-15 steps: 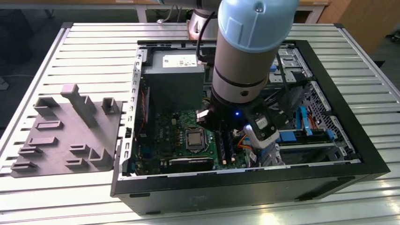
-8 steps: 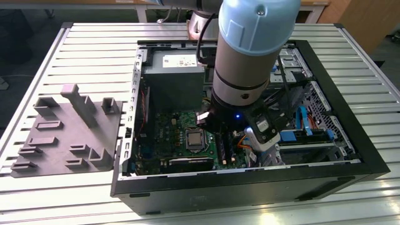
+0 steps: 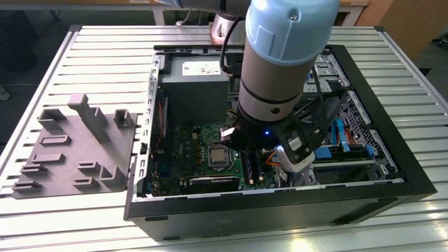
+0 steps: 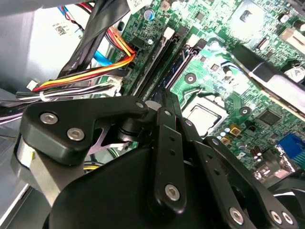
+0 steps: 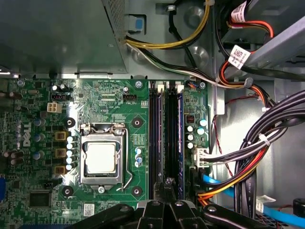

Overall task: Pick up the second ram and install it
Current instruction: 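Press down the second ram until it locks into place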

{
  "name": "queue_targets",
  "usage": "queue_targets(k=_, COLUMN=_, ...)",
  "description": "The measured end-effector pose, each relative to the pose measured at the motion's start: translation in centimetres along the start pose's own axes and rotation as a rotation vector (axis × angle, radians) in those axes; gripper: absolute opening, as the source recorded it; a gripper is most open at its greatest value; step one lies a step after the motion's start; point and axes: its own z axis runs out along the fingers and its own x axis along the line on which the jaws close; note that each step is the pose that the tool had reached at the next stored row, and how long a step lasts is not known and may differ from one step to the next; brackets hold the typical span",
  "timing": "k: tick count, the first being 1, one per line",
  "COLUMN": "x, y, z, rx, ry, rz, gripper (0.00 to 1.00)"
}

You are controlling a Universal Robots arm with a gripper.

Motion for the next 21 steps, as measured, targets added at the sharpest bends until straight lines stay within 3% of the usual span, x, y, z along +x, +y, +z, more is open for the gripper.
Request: queue_targets(k=21, x=-0.02, y=-0.81, z=-0.06, rx=0.0, ry=0.0, rz=0.0, gripper=0.11)
